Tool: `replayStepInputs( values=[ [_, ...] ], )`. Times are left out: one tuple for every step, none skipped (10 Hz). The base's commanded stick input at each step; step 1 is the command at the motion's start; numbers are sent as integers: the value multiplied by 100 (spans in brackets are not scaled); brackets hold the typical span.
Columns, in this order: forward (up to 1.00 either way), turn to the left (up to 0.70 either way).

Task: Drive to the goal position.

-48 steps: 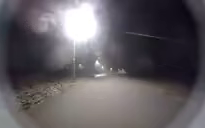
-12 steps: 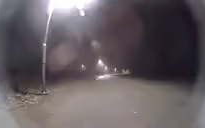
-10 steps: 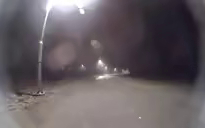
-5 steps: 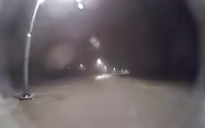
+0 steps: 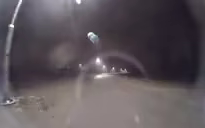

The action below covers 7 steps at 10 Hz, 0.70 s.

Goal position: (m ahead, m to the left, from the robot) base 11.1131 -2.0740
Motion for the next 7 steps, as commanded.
replayStepInputs(
  values=[
    [100, 3],
    [100, 3],
    [100, 3],
    [100, 4],
    [100, 6],
    [100, 8],
    [100, 8]
  ],
)
